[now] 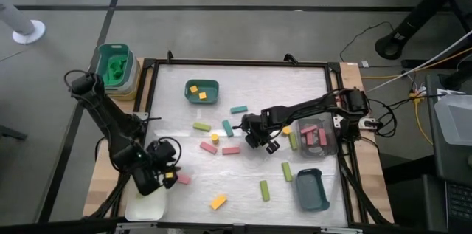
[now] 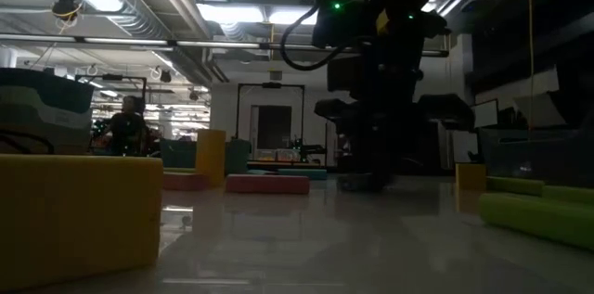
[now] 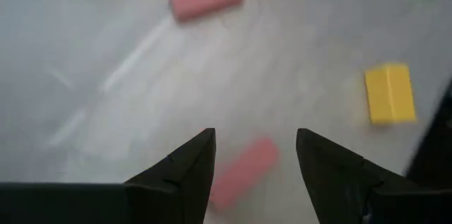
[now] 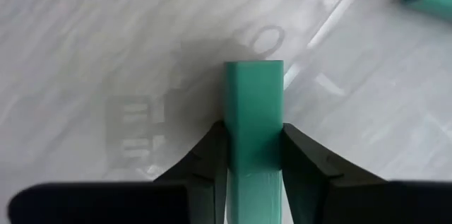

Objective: Sort blocks
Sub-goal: Put the blue block into the blue bin

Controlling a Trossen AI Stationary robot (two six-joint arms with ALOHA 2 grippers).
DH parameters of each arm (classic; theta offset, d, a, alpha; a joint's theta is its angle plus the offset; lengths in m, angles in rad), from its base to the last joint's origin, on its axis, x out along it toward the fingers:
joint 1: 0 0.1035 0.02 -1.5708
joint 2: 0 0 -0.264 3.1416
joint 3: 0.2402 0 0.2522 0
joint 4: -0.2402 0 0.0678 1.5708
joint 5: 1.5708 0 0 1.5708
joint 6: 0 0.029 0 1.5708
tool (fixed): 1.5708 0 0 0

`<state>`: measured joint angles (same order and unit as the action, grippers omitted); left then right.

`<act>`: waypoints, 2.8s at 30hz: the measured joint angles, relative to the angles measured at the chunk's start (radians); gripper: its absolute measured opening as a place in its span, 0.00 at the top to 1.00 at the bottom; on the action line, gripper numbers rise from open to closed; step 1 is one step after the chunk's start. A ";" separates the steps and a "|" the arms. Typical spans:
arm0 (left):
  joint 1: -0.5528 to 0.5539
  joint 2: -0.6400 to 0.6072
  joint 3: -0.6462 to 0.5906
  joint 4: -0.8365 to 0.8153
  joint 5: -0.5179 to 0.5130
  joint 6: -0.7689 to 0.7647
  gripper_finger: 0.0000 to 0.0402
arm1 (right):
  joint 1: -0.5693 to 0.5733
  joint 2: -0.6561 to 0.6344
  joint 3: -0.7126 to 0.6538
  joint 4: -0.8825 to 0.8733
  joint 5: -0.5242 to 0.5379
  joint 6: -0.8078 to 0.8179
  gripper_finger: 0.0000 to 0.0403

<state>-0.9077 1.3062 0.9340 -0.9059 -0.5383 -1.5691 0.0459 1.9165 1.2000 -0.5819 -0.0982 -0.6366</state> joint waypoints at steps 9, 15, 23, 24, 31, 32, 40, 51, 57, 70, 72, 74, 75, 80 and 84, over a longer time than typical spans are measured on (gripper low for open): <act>0.151 0.007 -0.031 0.009 -0.110 0.236 0.54 | 0.013 -0.068 0.082 -0.200 -0.023 0.036 0.72; 0.290 0.007 -0.081 0.016 -0.111 0.421 0.54 | 0.086 -0.067 0.237 -0.401 -0.069 0.093 0.74; 0.466 0.007 -0.135 0.143 -0.108 0.764 0.54 | 0.223 -0.068 0.372 -0.588 -0.098 0.276 0.72; 0.486 0.007 -0.139 0.160 -0.106 0.813 0.54 | 0.240 -0.069 0.378 -0.604 -0.098 0.323 0.72; 0.601 0.007 -0.143 0.246 -0.093 1.038 0.54 | 0.373 -0.068 0.377 -0.721 -0.098 0.644 0.72; 0.613 0.007 -0.143 0.260 -0.092 1.057 0.54 | 0.393 -0.068 0.377 -0.727 -0.098 0.681 0.72; 0.669 0.007 -0.143 0.271 -0.033 1.080 0.54 | 0.566 -0.068 0.376 -0.802 -0.097 0.899 0.72; 0.676 0.007 -0.143 0.271 -0.019 1.068 0.54 | 0.716 -0.068 0.376 -0.845 0.010 1.004 0.72; 0.676 0.007 -0.143 0.271 -0.019 1.068 0.54 | 0.716 -0.068 0.376 -0.852 0.037 1.043 0.72; 0.676 0.007 -0.142 0.268 -0.019 1.068 0.54 | 0.727 -0.036 0.376 -0.851 -0.033 1.208 0.70; 0.676 0.007 -0.142 0.268 -0.019 1.069 0.54 | 0.740 -0.034 0.376 -0.850 -0.043 1.216 0.70; 0.676 0.007 -0.142 0.268 -0.020 1.081 0.54 | 0.749 -0.033 0.376 -0.838 -0.044 1.220 0.70; 0.676 0.007 -0.142 0.269 -0.020 1.088 0.54 | 0.753 -0.033 0.376 -0.829 -0.044 1.220 0.70; 0.676 0.007 -0.142 0.272 -0.020 1.129 0.54 | 0.772 -0.033 0.376 -0.799 -0.019 1.267 0.70; 0.676 0.007 -0.142 0.272 -0.021 1.129 0.54 | 0.781 -0.033 0.376 -0.799 0.004 1.329 0.70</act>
<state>-0.2317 1.3128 0.7925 -0.6338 -0.5590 -0.4399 0.8272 1.8832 1.5757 -1.3808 -0.0941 0.6923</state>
